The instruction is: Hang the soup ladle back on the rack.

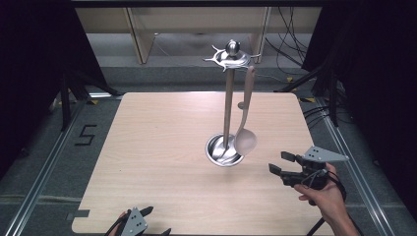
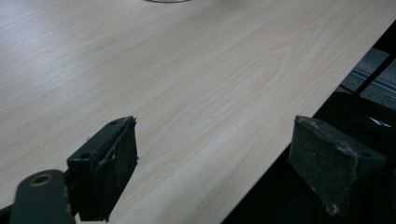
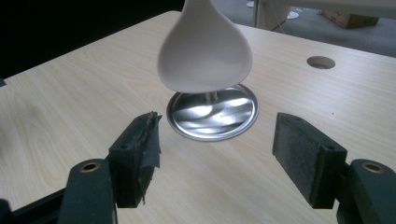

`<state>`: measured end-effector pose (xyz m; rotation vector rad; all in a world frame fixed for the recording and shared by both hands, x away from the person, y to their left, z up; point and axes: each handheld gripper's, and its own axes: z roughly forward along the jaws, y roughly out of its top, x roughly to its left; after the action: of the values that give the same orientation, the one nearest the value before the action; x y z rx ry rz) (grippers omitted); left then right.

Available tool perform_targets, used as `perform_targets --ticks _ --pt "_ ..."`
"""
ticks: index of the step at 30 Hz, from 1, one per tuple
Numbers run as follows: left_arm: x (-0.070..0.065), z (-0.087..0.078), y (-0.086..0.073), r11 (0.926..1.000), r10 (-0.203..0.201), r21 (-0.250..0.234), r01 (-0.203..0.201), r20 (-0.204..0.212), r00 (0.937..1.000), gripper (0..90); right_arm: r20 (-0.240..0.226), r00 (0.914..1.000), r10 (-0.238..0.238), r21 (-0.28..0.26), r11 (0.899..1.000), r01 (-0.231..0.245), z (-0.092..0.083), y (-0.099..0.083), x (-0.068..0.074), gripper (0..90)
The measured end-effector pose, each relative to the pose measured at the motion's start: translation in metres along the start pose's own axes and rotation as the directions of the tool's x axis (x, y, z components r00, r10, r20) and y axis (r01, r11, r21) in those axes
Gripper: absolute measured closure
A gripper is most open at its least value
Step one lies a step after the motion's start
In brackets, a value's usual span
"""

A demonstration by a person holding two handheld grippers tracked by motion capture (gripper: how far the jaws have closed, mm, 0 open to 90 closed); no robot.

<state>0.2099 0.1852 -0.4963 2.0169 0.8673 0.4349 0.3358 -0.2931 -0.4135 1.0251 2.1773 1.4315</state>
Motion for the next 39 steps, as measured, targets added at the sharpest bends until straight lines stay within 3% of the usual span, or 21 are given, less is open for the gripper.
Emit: perform_targets --ticks 1,2,3,4,6,10,14,16,17,18,20,22,26,27,31,33,39 --pt "0.002 -0.001 0.0 0.9995 0.022 0.022 -0.022 -0.006 0.9997 14.8 0.0 0.9997 0.022 0.017 1.0 -0.022 -0.001 -0.001 0.002 32.5" --pt "0.002 -0.001 0.0 0.9995 0.022 0.022 -0.022 -0.006 0.9997 14.8 0.0 1.0 0.002 0.007 1.0 -0.002 0.0 -0.003 0.001 32.4" --pt "0.002 -0.001 0.0 0.9995 0.022 0.021 -0.022 -0.007 0.9997 14.8 0.001 0.9993 0.037 0.034 0.999 -0.037 -0.001 -0.004 0.004 32.4" --pt "0.002 -0.001 0.0 0.9995 0.022 0.021 -0.022 -0.008 0.9997 14.8 -0.011 0.9999 0.011 0.03 1.0 -0.011 0.0 -0.005 0.002 32.4" --pt "0.002 -0.001 0.0 0.9995 0.024 0.021 -0.024 -0.008 0.9997 14.8 -0.018 0.9995 0.028 0.034 0.999 -0.027 0.001 -0.008 0.004 32.1" --pt "0.002 -0.001 0.0 0.9995 0.025 0.02 -0.025 -0.009 0.9996 14.8 -0.013 0.9999 -0.007 0.049 0.999 0.008 0.002 -0.012 0.004 31.7" --pt "-0.001 0.001 0.0 1.0 -0.004 -0.007 0.004 0.001 1.0 14.8 -0.018 0.9998 0.013 0.074 0.997 -0.012 0.004 -0.017 0.009 31.3" --pt "0.002 -0.001 0.0 0.9995 0.024 0.021 -0.024 -0.008 0.9997 14.8 -0.017 0.9998 -0.011 0.09 0.996 0.012 0.004 -0.021 0.011 30.9" --pt "0.001 0.0 -0.001 0.9999 0.003 0.01 -0.003 -0.001 1.0 14.8 -0.018 0.9993 -0.034 0.086 0.996 0.036 0.005 -0.021 0.01 30.7" --pt "0.001 0.0 -0.001 0.9999 0.003 0.011 -0.003 -0.001 1.0 14.8 -0.021 0.9997 -0.011 0.098 0.995 0.013 0.005 -0.023 0.013 30.5" --pt "0.001 0.0 0.0 0.9998 0.015 0.013 -0.015 -0.001 0.9999 14.8 -0.021 0.999 -0.04 0.087 0.995 0.042 0.005 -0.024 0.012 30.2" --pt "0.001 0.0 0.0 0.9993 0.024 0.027 -0.024 -0.005 0.9997 14.7 -0.021 0.9997 -0.014 0.103 0.995 0.016 0.003 -0.026 0.015 29.0" --pt "0.0 0.001 0.0 0.9999 0.007 0.012 -0.007 0.001 1.0 14.8 -0.014 0.9994 -0.031 0.098 0.995 0.032 0.001 -0.03 0.015 26.9" --pt "0.0 0.001 0.0 0.9999 0.008 0.014 -0.008 0.003 1.0 14.8 -0.016 0.9998 -0.009 0.11 0.994 0.011 0.0 -0.03 0.016 26.3" --pt "0.0 0.001 -0.001 0.9999 0.002 0.012 -0.002 0.001 1.0 14.8 -0.012 0.9998 -0.014 0.096 0.995 0.015 0.0 -0.036 0.016 24.8" --pt "-0.001 0.001 -0.001 0.9999 -0.01 0.003 0.01 0.004 0.9999 14.8 -0.02 0.9998 -0.01 0.114 0.993 0.012 0.0 -0.039 0.017 24.0" --pt "0.001 -0.001 0.0 0.9992 0.026 0.029 -0.026 -0.008 0.9996 14.8 -0.031 0.9995 -0.004 0.13 0.992 0.008 0.002 -0.05 0.02 23.2"
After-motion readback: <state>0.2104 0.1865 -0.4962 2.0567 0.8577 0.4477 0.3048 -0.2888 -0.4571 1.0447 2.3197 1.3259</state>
